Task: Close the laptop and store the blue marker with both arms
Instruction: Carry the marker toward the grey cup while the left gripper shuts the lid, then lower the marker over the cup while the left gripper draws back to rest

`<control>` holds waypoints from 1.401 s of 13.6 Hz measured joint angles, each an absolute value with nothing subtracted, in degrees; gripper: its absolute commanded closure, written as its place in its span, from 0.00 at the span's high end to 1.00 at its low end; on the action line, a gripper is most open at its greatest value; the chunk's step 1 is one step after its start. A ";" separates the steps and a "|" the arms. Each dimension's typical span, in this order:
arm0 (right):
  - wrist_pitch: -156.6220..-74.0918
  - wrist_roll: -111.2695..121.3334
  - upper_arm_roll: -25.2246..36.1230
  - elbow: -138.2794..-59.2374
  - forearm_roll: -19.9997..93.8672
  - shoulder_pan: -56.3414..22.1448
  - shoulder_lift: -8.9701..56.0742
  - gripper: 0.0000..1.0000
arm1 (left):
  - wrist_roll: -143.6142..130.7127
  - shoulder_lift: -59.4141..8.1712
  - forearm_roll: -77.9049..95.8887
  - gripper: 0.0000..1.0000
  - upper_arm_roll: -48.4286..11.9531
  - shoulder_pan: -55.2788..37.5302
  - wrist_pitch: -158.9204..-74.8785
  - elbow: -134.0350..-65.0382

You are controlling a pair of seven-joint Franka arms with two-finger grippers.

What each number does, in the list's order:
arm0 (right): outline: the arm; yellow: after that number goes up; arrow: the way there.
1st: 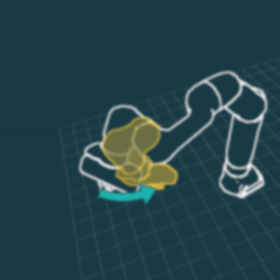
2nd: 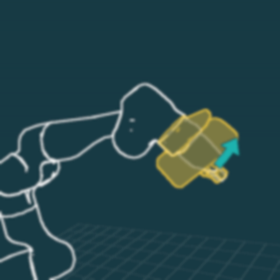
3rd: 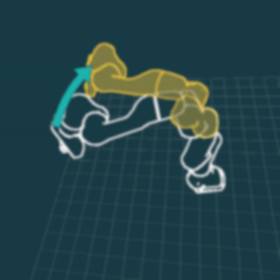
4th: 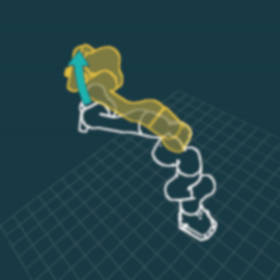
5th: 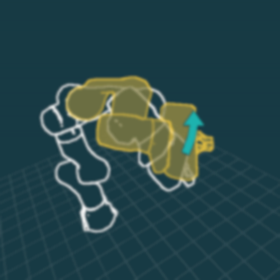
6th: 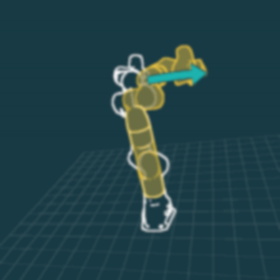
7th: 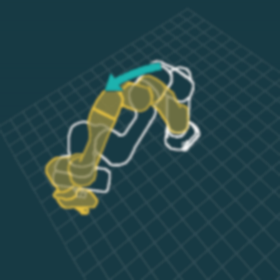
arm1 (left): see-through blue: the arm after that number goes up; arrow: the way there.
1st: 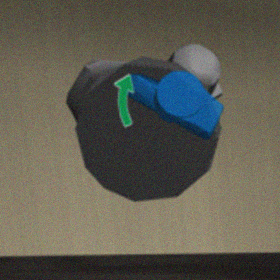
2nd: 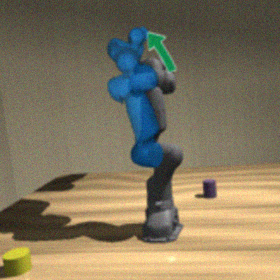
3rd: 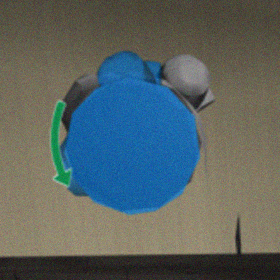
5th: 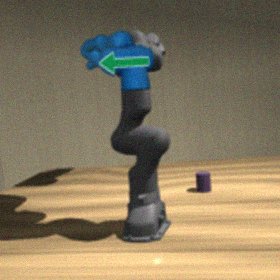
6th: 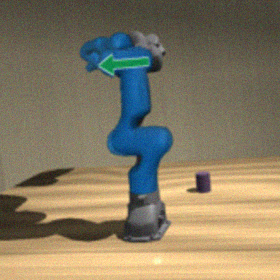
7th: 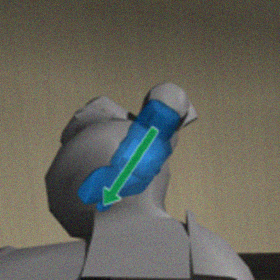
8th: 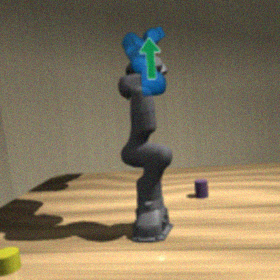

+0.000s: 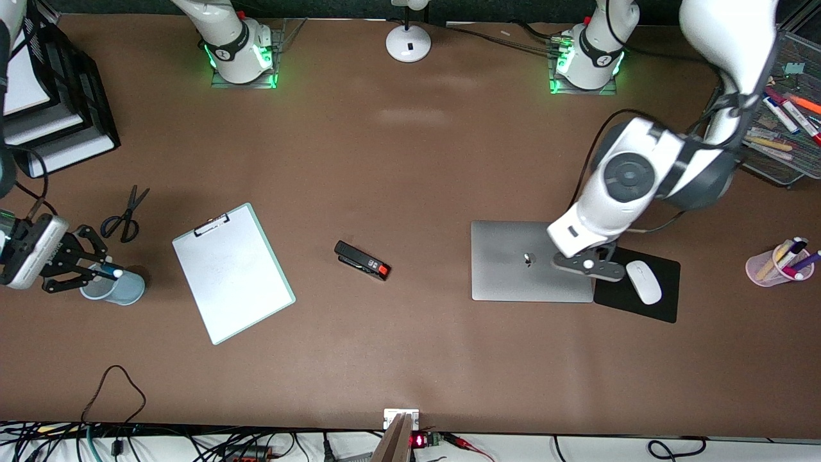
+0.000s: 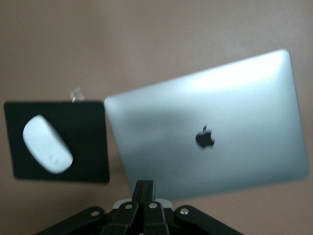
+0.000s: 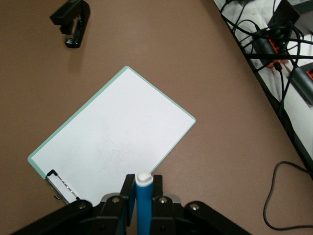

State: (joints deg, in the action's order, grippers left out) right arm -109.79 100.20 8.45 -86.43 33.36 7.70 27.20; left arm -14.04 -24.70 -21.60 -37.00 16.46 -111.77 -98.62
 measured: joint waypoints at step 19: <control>-101.45 116.45 8.25 -77.03 42.82 16.83 39.02 0.00 | -6.70 -19.88 -12.91 1.00 -53.29 34.83 -80.61 -77.53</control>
